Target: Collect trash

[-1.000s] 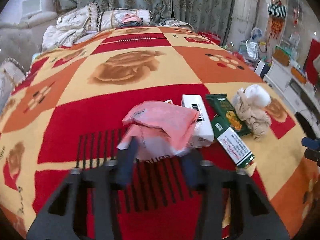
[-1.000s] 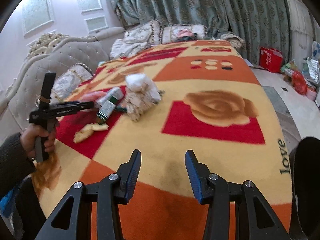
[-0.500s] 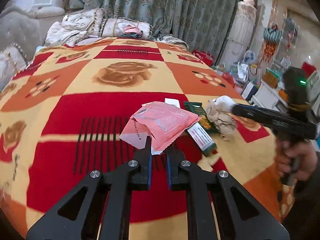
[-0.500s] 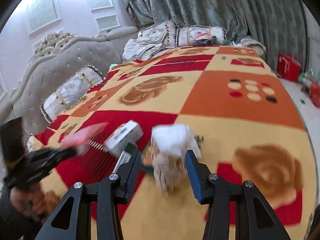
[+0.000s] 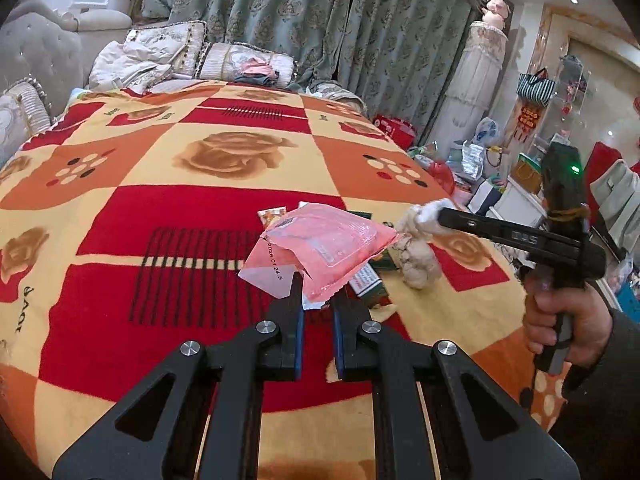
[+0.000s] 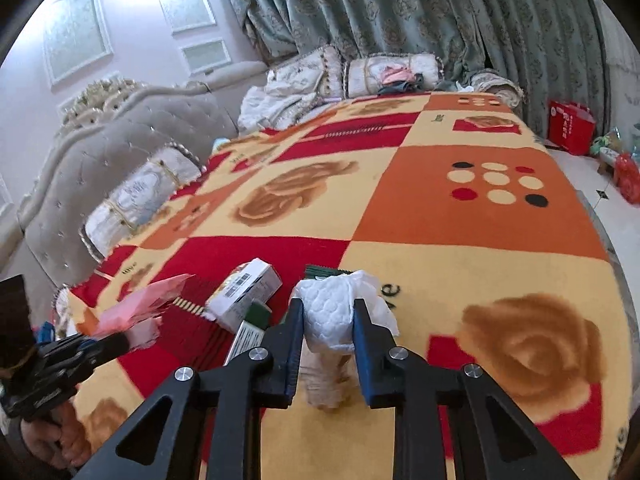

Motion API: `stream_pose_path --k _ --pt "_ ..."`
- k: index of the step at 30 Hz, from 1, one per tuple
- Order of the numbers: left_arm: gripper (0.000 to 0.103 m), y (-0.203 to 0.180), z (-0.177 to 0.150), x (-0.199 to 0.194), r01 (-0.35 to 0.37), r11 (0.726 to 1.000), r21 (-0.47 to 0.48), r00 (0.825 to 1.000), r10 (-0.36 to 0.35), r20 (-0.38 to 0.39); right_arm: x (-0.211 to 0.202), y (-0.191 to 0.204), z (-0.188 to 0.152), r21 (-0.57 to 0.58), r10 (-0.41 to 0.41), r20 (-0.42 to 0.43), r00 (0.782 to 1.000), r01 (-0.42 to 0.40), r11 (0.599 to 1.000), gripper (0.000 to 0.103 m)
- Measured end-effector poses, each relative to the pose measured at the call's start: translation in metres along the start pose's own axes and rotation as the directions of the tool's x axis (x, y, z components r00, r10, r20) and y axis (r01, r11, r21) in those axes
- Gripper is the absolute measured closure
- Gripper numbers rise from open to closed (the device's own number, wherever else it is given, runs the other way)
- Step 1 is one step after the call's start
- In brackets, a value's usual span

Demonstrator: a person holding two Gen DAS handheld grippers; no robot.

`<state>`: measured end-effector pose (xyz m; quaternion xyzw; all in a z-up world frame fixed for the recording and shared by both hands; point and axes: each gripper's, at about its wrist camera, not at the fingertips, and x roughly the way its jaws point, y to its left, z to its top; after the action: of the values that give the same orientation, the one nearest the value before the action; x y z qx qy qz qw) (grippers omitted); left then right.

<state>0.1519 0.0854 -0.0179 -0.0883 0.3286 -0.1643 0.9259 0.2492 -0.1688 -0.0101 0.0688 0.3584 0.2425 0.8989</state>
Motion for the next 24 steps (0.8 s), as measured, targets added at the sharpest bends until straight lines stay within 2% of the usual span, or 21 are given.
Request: stream_pose_path --k 8,12,16,21,24 --pt "0.094 -0.038 -0.004 -0.013 0.037 0.999 0.031 0.999 -0.038 0.007 -0.071 -0.024 -0.029 0.089 0.120 0.057 0.991 -0.125 0.988 0.081" --pt "0.094 -0.065 -0.009 -0.017 0.074 0.995 0.065 0.997 -0.074 -0.002 -0.107 -0.037 -0.045 0.124 0.183 0.102 0.978 -0.195 0.973 0.081" --pt "0.094 -0.087 -0.014 -0.019 0.109 0.991 0.080 0.994 -0.108 -0.010 -0.138 -0.045 -0.057 0.118 0.209 0.159 0.965 -0.229 0.966 0.081" --pt "0.094 -0.107 -0.022 -0.020 0.106 0.990 0.092 0.994 -0.104 -0.023 -0.155 -0.055 -0.079 0.074 0.118 0.181 0.976 -0.133 0.988 0.081" --pt "0.094 -0.117 -0.028 -0.022 0.109 0.989 0.096 0.994 -0.107 -0.024 -0.154 -0.062 -0.090 0.069 0.054 0.148 0.988 -0.065 0.995 0.081"
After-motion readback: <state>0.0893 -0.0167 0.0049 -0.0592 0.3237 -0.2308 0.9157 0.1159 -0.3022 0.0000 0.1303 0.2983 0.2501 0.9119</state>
